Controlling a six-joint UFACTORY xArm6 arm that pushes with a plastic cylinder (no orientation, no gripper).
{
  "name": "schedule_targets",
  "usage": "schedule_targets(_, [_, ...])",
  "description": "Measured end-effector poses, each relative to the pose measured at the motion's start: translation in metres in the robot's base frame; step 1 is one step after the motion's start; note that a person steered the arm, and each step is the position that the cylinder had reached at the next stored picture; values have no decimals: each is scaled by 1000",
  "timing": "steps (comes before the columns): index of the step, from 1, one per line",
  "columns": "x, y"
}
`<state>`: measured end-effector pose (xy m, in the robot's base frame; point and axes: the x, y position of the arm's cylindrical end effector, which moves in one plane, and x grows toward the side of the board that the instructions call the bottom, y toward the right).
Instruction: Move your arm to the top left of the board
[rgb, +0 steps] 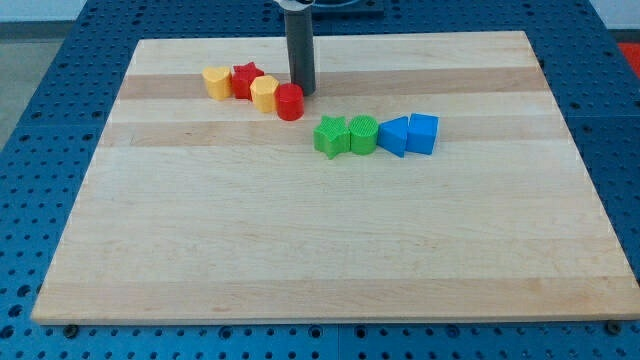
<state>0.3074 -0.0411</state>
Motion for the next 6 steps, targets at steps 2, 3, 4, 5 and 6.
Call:
schedule_targets(2, [-74,-18])
schedule_targets(3, [-92,-84])
schedule_targets(4, [-91,-152])
schedule_targets(5, [-72,-165])
schedule_targets(6, [-50,-165])
